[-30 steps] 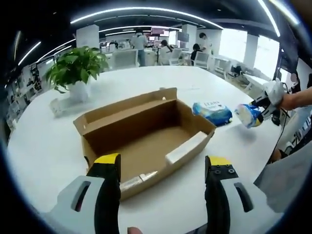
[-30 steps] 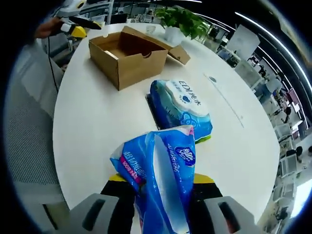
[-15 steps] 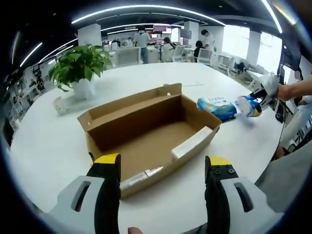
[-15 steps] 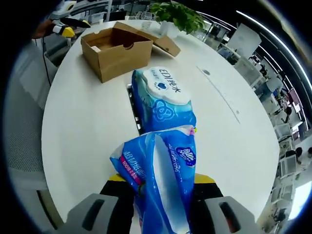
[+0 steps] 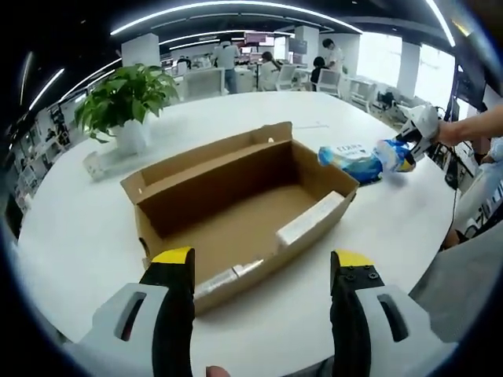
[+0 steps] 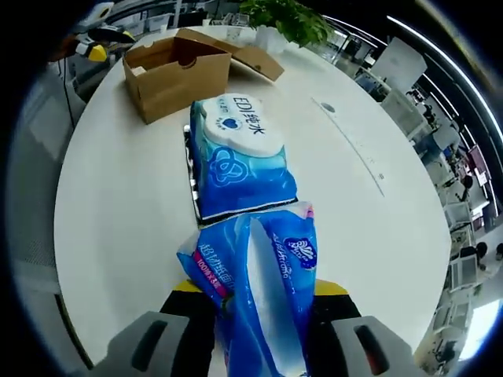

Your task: Operate the shoe box by opening the lid, removing the specified soft item, and placing it in the target area until the item is outside and the box remains undamaged.

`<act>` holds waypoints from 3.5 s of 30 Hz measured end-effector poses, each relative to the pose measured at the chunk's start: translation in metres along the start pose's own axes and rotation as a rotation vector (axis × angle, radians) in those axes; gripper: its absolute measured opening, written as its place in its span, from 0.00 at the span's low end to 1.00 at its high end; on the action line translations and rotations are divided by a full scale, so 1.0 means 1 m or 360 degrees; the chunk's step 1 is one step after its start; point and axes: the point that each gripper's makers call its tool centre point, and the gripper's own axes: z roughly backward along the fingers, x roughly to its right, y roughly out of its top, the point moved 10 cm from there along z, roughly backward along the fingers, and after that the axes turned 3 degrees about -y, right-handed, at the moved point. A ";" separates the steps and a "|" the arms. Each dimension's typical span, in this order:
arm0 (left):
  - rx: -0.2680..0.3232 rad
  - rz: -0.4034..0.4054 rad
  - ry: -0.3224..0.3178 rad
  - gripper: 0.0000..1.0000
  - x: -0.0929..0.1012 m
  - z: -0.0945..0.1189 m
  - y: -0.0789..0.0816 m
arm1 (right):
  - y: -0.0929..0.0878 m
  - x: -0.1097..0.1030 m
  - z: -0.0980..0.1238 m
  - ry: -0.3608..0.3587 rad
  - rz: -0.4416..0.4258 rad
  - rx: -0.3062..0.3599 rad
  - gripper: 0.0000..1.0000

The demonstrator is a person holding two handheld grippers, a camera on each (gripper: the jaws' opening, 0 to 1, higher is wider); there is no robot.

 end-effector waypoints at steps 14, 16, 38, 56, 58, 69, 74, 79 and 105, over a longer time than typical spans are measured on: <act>-0.0042 -0.0001 0.0010 0.69 -0.001 -0.002 -0.004 | 0.005 0.011 -0.021 0.0052 0.0096 -0.0057 0.44; -0.0042 -0.0004 0.0009 0.69 -0.002 -0.003 -0.004 | 0.006 0.013 -0.021 0.0052 0.0091 -0.0061 0.45; -0.0029 -0.0018 -0.0001 0.69 0.000 -0.002 -0.002 | 0.015 0.007 -0.013 0.0015 0.0231 -0.0073 0.49; 0.0056 -0.0019 -0.0047 0.69 0.006 0.001 0.008 | 0.029 -0.004 0.021 -0.0109 0.0015 0.0019 0.50; 0.0067 -0.0022 -0.0053 0.69 0.007 0.001 0.009 | 0.030 -0.008 0.025 -0.0114 0.0010 0.0024 0.50; 0.0120 -0.0003 -0.0081 0.68 0.008 0.004 0.013 | 0.038 -0.015 0.041 -0.0147 -0.0205 0.0090 0.50; 0.0136 -0.0003 -0.0096 0.68 0.009 0.005 0.015 | 0.047 -0.022 0.049 -0.0151 -0.0300 0.0147 0.49; 0.0142 -0.0009 -0.0113 0.68 0.012 0.005 0.016 | 0.057 -0.032 0.054 -0.0149 -0.0408 0.0222 0.49; 0.0148 -0.0092 -0.0222 0.68 0.031 0.003 0.019 | 0.104 -0.075 0.078 -0.0182 -0.0630 0.0488 0.51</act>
